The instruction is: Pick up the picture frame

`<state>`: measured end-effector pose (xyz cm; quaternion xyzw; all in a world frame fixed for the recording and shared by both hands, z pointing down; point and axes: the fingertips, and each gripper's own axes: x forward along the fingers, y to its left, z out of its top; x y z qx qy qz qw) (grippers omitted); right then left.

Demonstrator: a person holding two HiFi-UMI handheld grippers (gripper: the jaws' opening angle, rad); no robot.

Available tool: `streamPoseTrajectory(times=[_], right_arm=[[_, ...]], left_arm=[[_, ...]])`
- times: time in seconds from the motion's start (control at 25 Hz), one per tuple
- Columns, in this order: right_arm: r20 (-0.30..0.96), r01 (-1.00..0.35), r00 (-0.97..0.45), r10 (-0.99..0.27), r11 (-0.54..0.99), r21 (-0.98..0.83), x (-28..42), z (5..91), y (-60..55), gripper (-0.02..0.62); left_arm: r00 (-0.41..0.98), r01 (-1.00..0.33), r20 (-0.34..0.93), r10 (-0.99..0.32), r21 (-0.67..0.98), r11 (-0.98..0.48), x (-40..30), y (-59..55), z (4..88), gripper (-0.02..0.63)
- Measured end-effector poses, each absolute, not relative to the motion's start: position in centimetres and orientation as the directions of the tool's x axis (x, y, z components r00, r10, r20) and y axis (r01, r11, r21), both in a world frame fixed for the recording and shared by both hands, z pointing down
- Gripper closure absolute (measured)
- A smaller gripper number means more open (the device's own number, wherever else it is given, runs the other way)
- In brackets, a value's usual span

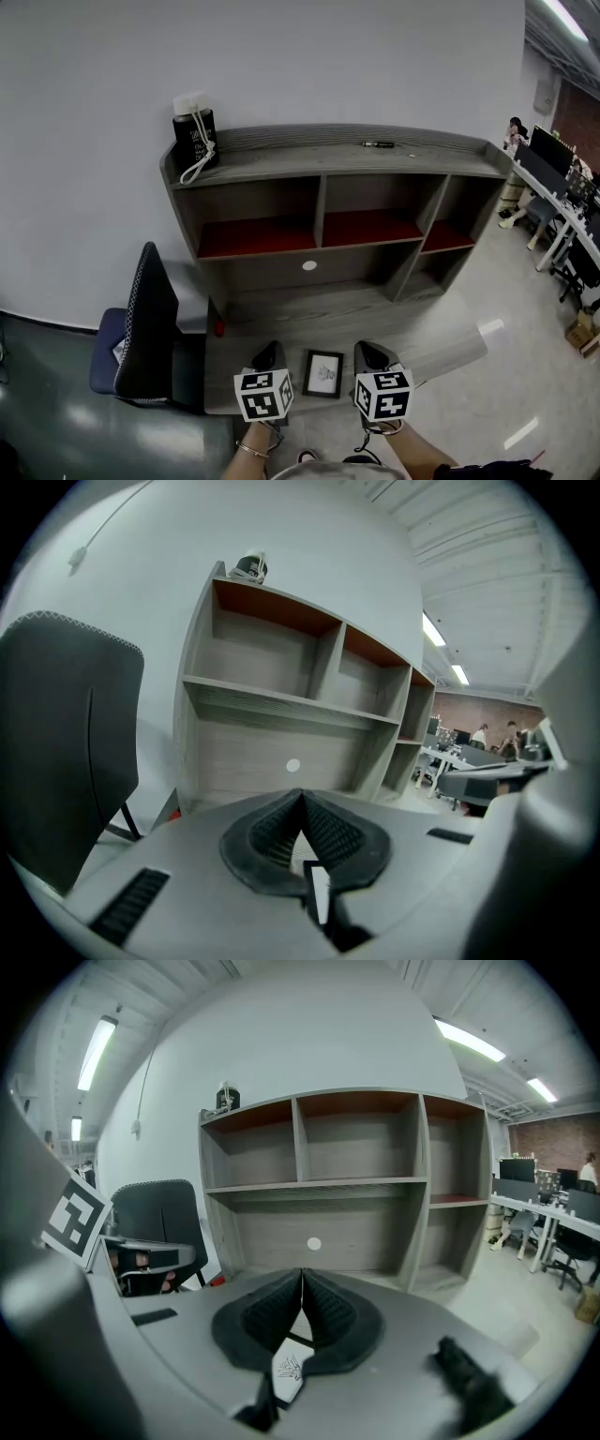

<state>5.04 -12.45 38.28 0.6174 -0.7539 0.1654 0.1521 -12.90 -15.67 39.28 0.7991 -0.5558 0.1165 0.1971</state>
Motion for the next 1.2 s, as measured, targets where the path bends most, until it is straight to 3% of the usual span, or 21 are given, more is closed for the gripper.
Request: streamPoseTrajectory(times=[0.64, 1.2], right_arm=[[0.403, -0.963, -0.270, -0.875, 0.250, -0.102, 6.0, 37.3, -16.9, 0.563], [0.490, -0.946, -0.323, -0.809, 0.277, -0.167, 6.8, 41.9, -17.1, 0.563]], left_arm=[[0.260, -0.965, 0.437, -0.861, 0.145, -0.218, -13.1, -17.4, 39.7, 0.603], [0.206, -0.978, 0.539, -0.817, 0.141, -0.153, -12.9, -15.9, 44.1, 0.603]])
